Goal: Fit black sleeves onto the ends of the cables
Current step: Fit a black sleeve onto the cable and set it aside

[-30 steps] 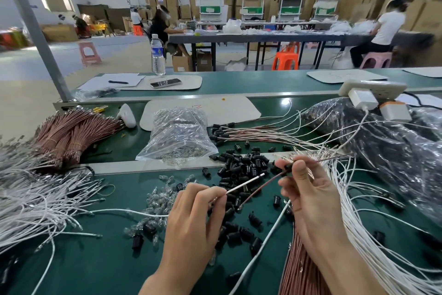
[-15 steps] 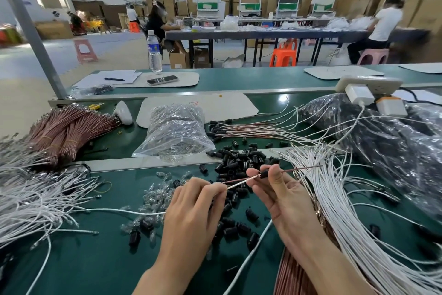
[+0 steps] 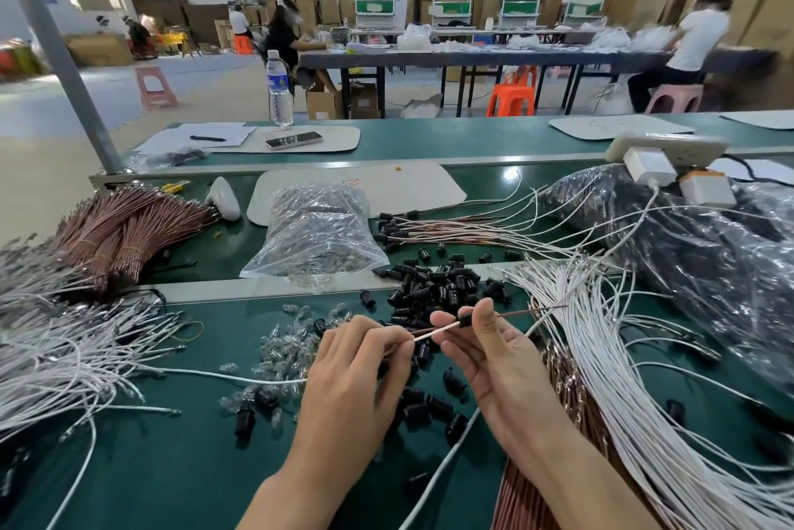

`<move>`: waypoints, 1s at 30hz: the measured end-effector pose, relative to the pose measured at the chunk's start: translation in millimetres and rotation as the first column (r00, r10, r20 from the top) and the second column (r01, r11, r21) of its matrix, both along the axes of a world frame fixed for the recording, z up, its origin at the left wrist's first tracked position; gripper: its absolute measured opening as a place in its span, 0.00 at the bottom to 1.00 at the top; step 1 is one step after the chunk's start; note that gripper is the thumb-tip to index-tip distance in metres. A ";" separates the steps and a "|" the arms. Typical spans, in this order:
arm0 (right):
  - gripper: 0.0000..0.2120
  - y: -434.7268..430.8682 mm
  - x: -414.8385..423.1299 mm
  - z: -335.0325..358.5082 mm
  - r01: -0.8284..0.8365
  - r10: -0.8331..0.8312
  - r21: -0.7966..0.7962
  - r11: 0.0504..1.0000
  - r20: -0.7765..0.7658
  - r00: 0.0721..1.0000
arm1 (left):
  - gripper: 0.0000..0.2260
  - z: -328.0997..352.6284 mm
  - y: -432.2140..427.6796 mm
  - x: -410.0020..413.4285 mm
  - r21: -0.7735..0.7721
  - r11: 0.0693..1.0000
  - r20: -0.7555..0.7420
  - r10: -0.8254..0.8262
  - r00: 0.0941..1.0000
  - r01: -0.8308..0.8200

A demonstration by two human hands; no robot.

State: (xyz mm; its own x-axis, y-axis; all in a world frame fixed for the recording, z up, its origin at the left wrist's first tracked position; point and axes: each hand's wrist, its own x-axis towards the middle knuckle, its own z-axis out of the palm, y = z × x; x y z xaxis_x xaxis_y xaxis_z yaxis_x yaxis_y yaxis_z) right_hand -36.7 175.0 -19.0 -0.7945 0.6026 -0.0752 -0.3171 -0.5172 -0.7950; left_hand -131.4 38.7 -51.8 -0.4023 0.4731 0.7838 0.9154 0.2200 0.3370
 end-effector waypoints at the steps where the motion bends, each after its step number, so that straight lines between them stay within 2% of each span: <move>1: 0.24 -0.1 -0.7 -1.2 -0.004 0.004 -0.004 1.000 0.000 1.000 | 0.08 -0.1 -0.2 -0.2 -0.002 1.000 0.002 0.000 1.000 0.000; 16: 0.26 1.9 -0.7 -7.2 -0.011 0.011 0.009 1.000 0.016 1.000 | 0.06 0.1 -2.0 -3.0 -0.007 1.000 -0.110 0.022 0.994 -0.022; 23: 0.26 -0.5 -2.4 -9.1 -0.007 0.007 0.016 1.000 0.007 1.000 | 0.06 0.3 -1.1 -1.9 0.029 0.999 -0.010 0.039 0.999 -0.039; 27: 0.22 -1.6 -1.2 -7.1 -0.056 0.056 0.038 0.998 -0.004 0.998 | 0.09 0.0 -1.0 -5.3 0.031 0.994 0.048 0.098 0.994 -0.100; 30: 0.23 -2.8 -1.3 -5.1 -0.096 0.097 0.064 0.993 -0.005 0.995 | 0.10 -0.2 -2.0 -6.8 0.031 0.992 0.103 0.117 0.988 -0.121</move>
State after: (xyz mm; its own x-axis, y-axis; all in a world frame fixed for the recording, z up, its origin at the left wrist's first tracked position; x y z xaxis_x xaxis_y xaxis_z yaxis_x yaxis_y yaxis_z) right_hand -38.0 172.3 -24.0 -0.8496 0.5265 -0.0321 -0.2749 -0.4939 -0.8249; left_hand -138.2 36.7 -52.0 -0.5318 0.3886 0.7525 0.8444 0.3113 0.4360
